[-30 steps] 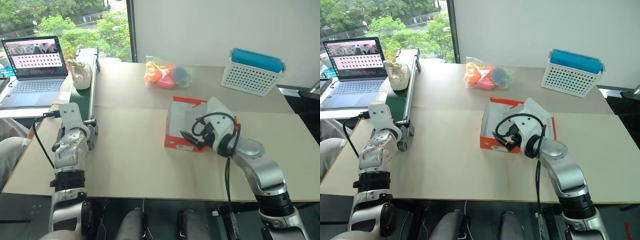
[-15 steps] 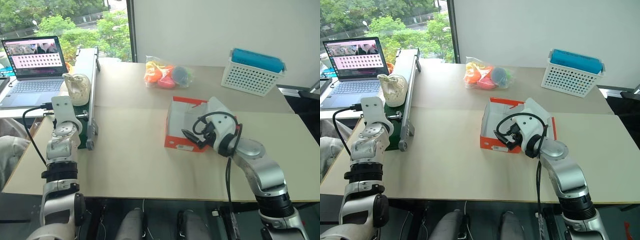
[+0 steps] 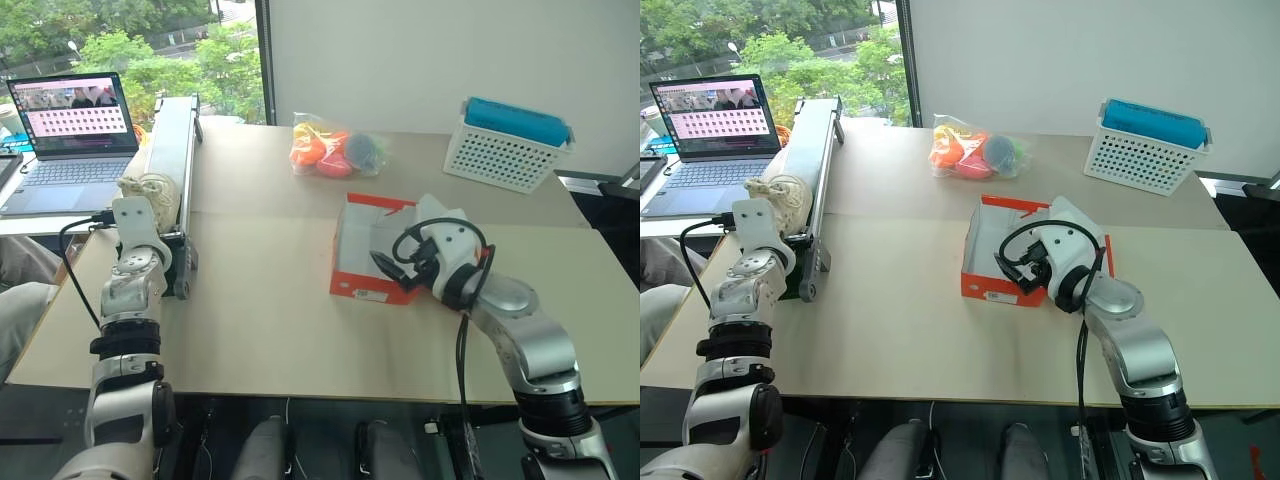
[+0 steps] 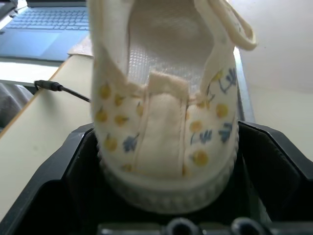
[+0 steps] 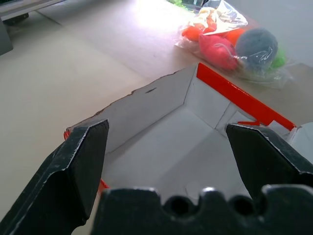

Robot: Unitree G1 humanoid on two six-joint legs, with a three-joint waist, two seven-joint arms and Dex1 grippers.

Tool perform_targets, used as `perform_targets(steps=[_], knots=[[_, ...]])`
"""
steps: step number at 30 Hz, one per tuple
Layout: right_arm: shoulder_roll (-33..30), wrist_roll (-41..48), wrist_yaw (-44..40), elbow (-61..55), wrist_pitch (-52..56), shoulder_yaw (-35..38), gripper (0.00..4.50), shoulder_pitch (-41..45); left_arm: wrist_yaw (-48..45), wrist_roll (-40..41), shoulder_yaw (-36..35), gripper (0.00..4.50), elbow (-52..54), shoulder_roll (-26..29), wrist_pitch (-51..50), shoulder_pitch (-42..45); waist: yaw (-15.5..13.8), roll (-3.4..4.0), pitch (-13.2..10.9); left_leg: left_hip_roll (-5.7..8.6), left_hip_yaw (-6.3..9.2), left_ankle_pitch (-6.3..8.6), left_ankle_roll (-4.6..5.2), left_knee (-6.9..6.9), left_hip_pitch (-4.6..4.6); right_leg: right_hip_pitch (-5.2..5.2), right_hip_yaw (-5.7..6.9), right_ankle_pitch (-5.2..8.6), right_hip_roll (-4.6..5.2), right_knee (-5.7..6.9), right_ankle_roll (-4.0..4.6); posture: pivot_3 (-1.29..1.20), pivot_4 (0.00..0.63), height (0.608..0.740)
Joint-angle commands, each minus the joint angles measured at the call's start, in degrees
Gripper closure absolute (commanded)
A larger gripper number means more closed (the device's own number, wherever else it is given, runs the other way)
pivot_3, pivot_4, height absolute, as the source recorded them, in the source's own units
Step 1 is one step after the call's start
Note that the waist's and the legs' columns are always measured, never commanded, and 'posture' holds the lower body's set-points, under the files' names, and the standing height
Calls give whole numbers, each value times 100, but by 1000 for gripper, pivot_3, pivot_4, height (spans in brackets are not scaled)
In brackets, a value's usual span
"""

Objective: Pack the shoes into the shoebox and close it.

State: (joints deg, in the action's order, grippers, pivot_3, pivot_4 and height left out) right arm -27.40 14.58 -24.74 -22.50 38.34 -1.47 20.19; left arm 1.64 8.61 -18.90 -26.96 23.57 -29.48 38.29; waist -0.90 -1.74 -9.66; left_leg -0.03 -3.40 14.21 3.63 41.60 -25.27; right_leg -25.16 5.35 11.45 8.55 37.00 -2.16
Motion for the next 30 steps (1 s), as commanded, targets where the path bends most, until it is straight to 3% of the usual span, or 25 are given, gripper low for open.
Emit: perform_targets(steps=[1,4,7,12,15,17,23,30], knots=[[-14,35,67,-275,34,205,0,51,-67,63,37,1183,-28,-84,-72,29,-7,4,2,0,0,0,0,0,0,0,0,0,0,1,0,0,150,699],[-17,28,80,-263,50,220,0,73,-33,74,30,1510,-16,-90,-120,48,-19,10,6,0,0,6,11,0,6,4,0,0,0,3,0,0,150,699],[-9,42,74,-233,61,240,0,116,66,204,-133,1559,172,-183,64,86,-27,13,7,0,1,8,14,0,9,7,0,0,0,4,0,0,150,699],[106,66,180,-37,104,314,0,300,-806,289,377,1559,1693,-622,1820,-153,-62,-10,-6,0,1,0,1,1,-8,-3,3,-1,2,-3,2,0,150,699],[524,432,541,342,637,767,0,730,-1296,459,1003,1559,2335,-999,1442,-423,-69,-14,-8,4,0,-14,-23,6,-31,-13,6,-3,9,-15,3,0,150,699],[1105,1184,877,581,1303,1434,0,1228,-1556,543,1433,1559,2736,-1234,1236,-594,-46,-14,-8,8,-7,-11,-18,6,-27,-8,4,-4,13,-19,1,0,150,699],[2277,2664,1701,815,2870,2396,0,2362,-1906,714,2082,1559,3271,-1639,818,-831,120,-3,-14,-3,-6,6,14,-5,-23,-26,-2,-2,-6,7,7,0,150,699],[2420,2769,2150,1142,3277,2462,0,2610,-2141,841,2325,1559,3447,-1846,667,-745,139,6,-17,2,-4,9,23,-10,-20,-21,-1,-1,-9,10,13,0,150,699]])
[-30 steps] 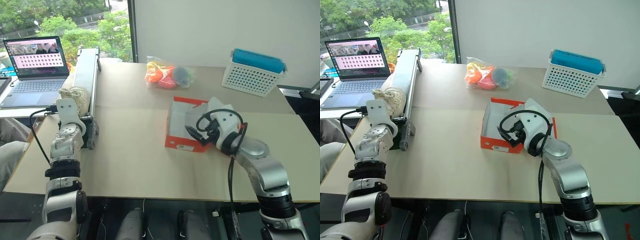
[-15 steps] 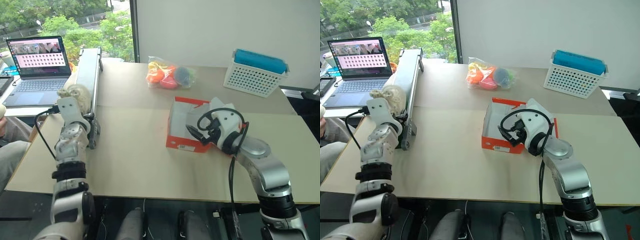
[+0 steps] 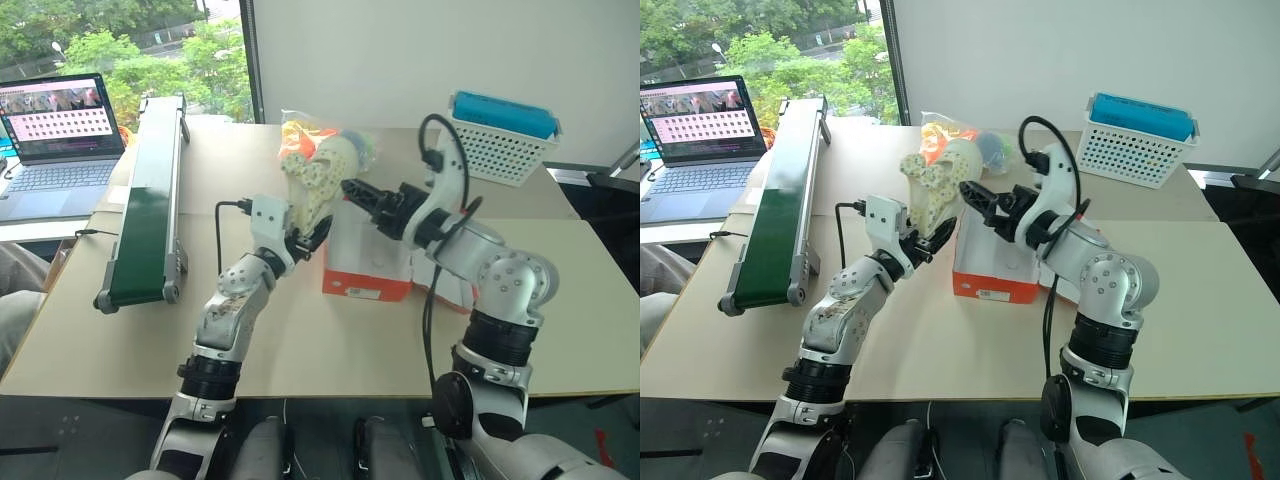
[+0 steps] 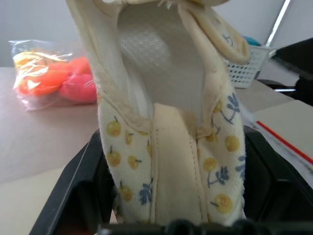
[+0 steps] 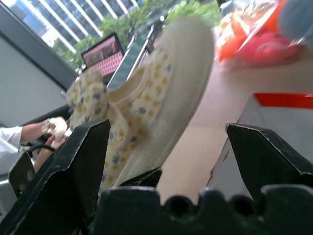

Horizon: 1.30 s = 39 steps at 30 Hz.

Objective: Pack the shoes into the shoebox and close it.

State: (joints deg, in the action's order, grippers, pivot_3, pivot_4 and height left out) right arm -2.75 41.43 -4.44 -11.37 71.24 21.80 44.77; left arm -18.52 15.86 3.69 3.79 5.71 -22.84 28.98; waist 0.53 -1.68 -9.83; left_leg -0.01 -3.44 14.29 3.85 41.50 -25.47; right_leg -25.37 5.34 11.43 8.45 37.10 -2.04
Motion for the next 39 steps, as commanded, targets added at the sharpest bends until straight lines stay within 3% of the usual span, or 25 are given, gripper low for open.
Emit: perform_targets(steps=[1,9,12,20,22,31,35,39], knots=[[-43,71,155,94,-60,128,0,145,-191,168,102,1559,410,-86,-38,182,-5,1,0,3,0,0,1,0,-1,0,0,0,1,-1,-1,0,150,699],[141,731,557,369,-424,996,0,387,-340,191,219,1559,559,-138,-246,86,0,11,-7,4,0,0,2,0,-1,-2,-1,1,0,-1,-2,0,150,699],[152,901,569,248,-436,918,710,340,-290,217,178,1562,575,-159,-305,90,19,13,-8,3,0,0,2,-4,1,-2,-2,1,0,-3,-3,0,150,699],[193,1000,644,174,-621,713,3471,224,-270,205,157,1562,594,-148,-343,151,25,19,-11,4,-1,-2,0,-10,3,-5,-7,1,0,-2,-3,0,150,699],[199,1012,649,197,-672,689,3860,231,-279,203,172,1562,597,-140,-349,132,25,20,-11,4,-1,-2,1,-10,3,-4,-7,1,0,-3,-3,0,150,699],[331,1242,858,292,-813,810,4019,281,-230,-122,355,1562,510,23,-250,143,24,21,-12,4,-1,-2,0,-12,4,-5,-7,1,-1,-3,-3,0,150,699],[463,1420,1139,325,-1082,1015,4021,351,-313,-209,419,150,548,75,-63,71,22,23,-13,4,-1,-2,0,-12,3,-6,-8,1,-1,-3,-3,0,150,699],[99,1239,1479,492,-1252,1117,4021,468,-503,-341,552,48,628,316,-54,-58,12,24,-14,5,-2,-2,0,-13,3,-4,-7,1,0,-3,-3,0,150,699]])
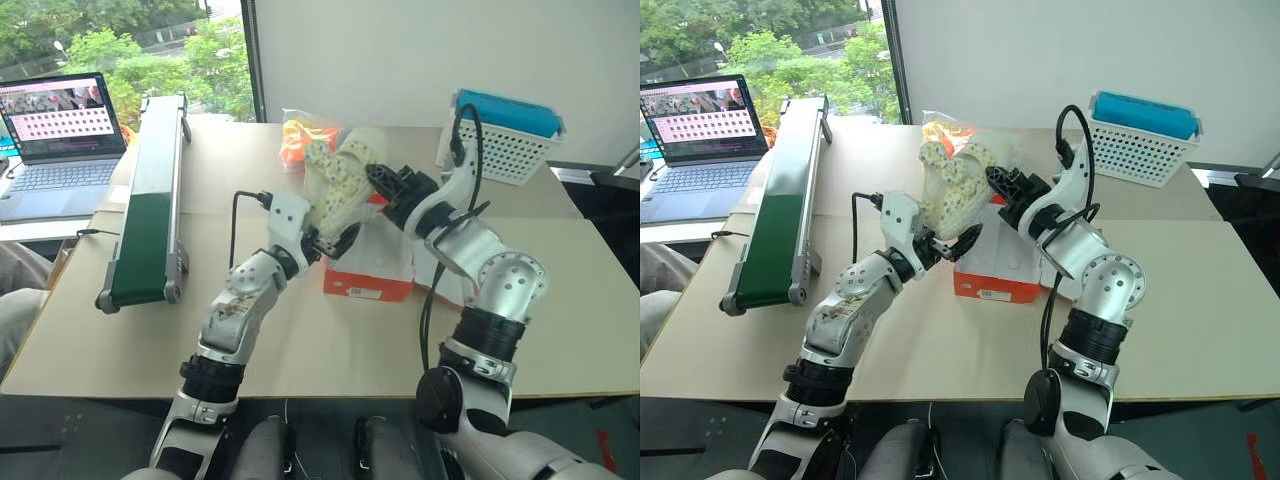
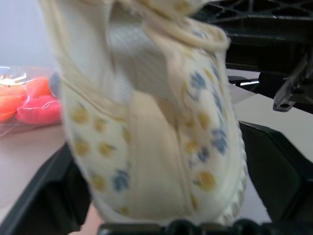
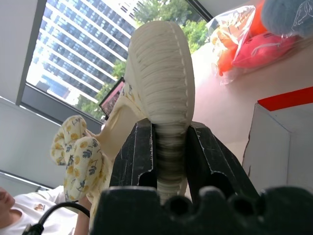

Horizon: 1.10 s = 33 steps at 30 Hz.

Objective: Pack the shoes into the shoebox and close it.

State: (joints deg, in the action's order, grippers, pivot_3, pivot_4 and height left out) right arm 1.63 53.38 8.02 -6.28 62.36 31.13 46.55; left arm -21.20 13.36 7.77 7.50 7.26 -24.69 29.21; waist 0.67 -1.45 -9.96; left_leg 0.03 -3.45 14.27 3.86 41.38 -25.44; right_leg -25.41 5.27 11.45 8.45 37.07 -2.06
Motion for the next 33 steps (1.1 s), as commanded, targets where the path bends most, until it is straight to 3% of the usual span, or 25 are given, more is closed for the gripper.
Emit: perform_targets(steps=[1,7,14,20,22,33], knots=[[-482,-4,387,104,-380,272,4021,373,-349,-106,155,48,292,291,159,-137,1,1,-1,0,0,0,0,0,0,0,0,0,0,0,0,0,150,699],[-1299,43,867,727,335,341,4021,609,-961,-60,127,48,358,964,269,-360,7,30,-18,0,-3,-3,-4,-10,-1,-9,-3,1,0,0,1,0,150,699],[-2095,-247,753,1652,1602,-134,4021,913,-1874,-34,204,48,295,1592,694,-580,39,51,-29,-2,-18,-6,-2,-16,1,-20,-19,0,0,2,2,0,150,699],[-2907,-1386,-485,2094,1326,-2030,4021,650,-2096,-86,245,48,286,1667,765,-603,-2,52,-30,1,-24,-7,4,-23,-4,-27,-26,1,1,-6,1,0,150,699],[-3013,-1646,-877,2227,1194,-2490,4021,667,-2086,-101,246,48,322,1646,748,-620,-2,52,-30,1,-24,-6,6,-23,-5,-26,-26,1,2,-8,0,0,150,699],[-2901,-2712,-1814,2858,619,-3322,4021,743,-1927,-106,221,48,660,1571,538,-796,-4,51,-29,-2,-21,-7,6,-19,0,-17,-22,1,2,-8,0,0,150,699]])
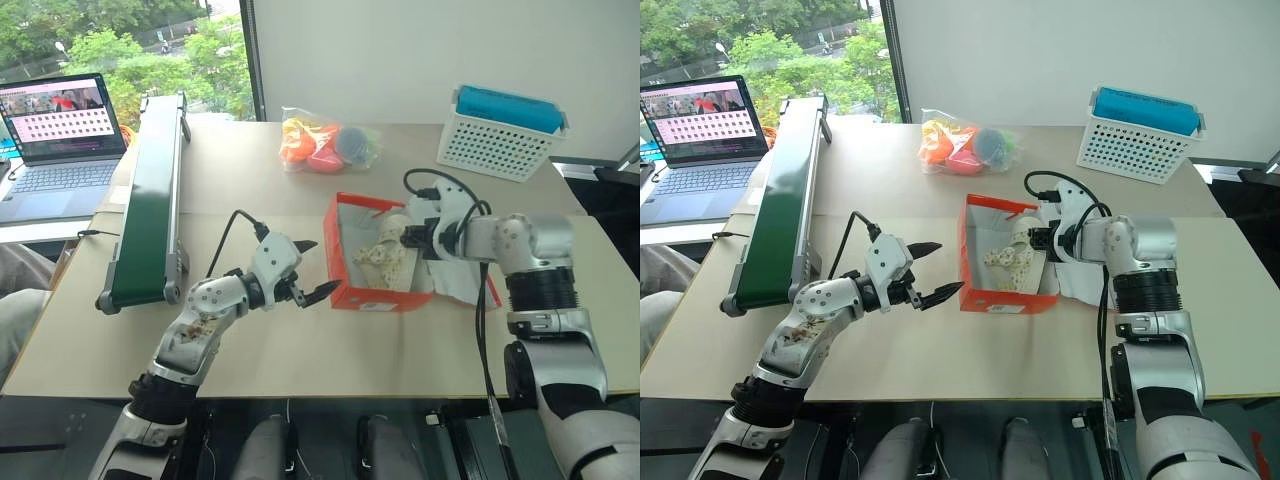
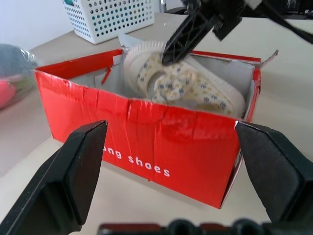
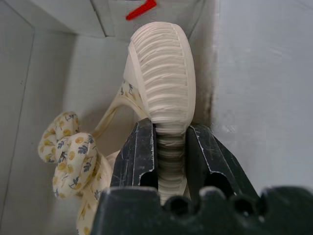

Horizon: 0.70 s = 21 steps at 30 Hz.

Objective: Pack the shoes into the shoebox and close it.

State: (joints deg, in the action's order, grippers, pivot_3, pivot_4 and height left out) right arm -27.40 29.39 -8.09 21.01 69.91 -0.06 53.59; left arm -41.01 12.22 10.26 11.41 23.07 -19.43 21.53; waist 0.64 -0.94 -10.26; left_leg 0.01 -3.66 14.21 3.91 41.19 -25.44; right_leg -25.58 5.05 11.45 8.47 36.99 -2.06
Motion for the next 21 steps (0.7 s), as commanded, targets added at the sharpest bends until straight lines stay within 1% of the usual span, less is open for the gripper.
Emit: perform_targets(steps=[1,2,4,7,8,10,14,21], knots=[[29,-375,-241,157,-160,-206,4021,35,61,1,-35,48,271,-5,12,-35,-3,0,0,0,0,0,0,0,1,1,0,0,0,0,0,0,150,699],[69,-429,-233,174,-191,-164,3285,27,69,-3,-44,0,272,-4,9,-39,-4,0,0,0,2,0,0,0,4,6,2,0,0,0,0,0,150,699],[173,-478,-201,226,-222,-5,2862,41,80,-21,-56,0,265,7,20,-49,-3,0,0,-1,3,0,0,0,14,16,4,0,0,-1,0,0,150,699],[292,-557,-203,310,-226,147,1817,134,76,-31,-74,0,246,21,30,-50,-7,0,0,-1,6,0,0,0,18,22,7,0,0,-1,0,0,150,699],[304,-598,-209,285,-250,150,1569,181,76,-38,-84,0,236,23,33,-47,-6,0,0,-1,6,0,0,0,18,22,7,0,0,-2,0,0,150,699],[344,-659,-209,172,-269,203,837,285,103,-51,-128,0,208,28,34,-46,0,0,0,0,5,0,0,0,17,21,6,0,0,-2,0,0,150,699],[448,-664,-99,-350,-149,385,837,490,321,-91,-320,0,64,-7,96,-26,8,1,0,-1,5,-2,-3,-1,17,17,6,0,0,1,0,0,150,699],[638,-725,74,-1357,128,479,837,515,1182,-180,-866,0,-363,-300,89,186,10,1,0,-1,6,-3,-5,-5,17,16,6,0,0,1,0,0,150,699]])
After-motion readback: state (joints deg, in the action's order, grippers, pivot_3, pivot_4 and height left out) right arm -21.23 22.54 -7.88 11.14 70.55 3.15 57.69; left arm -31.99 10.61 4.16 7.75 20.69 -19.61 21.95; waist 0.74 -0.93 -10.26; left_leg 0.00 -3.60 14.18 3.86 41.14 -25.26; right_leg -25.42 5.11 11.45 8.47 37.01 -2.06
